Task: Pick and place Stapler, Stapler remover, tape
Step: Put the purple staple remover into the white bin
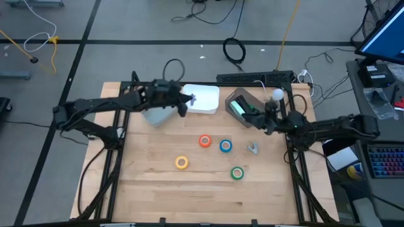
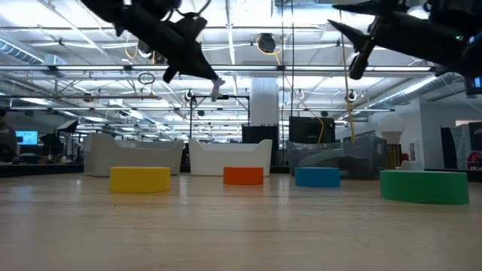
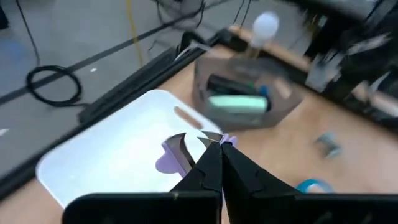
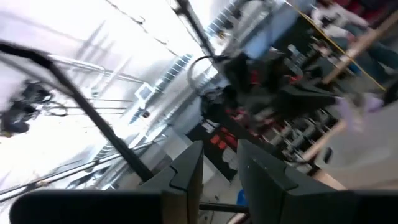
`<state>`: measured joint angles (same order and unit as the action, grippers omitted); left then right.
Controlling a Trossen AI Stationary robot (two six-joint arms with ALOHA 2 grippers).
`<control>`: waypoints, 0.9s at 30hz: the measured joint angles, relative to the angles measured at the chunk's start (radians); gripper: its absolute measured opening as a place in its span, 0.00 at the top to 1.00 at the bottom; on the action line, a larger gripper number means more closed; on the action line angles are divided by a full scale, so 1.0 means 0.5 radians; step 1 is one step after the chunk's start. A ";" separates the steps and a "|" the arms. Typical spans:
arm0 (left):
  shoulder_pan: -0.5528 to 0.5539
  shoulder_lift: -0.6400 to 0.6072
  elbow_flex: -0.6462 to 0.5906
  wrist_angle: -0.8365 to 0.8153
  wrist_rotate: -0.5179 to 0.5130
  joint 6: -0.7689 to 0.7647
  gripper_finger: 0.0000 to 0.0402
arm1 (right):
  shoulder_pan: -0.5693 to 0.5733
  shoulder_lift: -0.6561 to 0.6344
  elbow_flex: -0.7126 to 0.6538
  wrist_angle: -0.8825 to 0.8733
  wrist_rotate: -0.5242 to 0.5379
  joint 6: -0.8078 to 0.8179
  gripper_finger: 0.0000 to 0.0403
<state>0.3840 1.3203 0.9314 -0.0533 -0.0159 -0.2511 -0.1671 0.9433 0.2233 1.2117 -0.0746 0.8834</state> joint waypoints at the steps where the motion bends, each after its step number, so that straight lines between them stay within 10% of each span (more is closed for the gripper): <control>1: 0.012 0.046 0.057 -0.063 0.000 0.054 1.00 | 0.011 -0.019 -0.034 0.052 0.000 -0.022 0.77; 17: 0.177 0.723 0.769 -0.629 -0.003 0.645 1.00 | 0.061 -0.152 -0.413 0.195 0.104 -0.274 0.77; 27: 0.178 1.036 1.100 -0.970 -0.025 0.885 1.00 | 0.062 -0.169 -0.396 -0.460 0.038 -0.136 0.78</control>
<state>0.4728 1.8381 1.4815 -0.5384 -0.0283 0.1916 -0.1361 0.8591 0.0252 0.9816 -0.0556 0.8155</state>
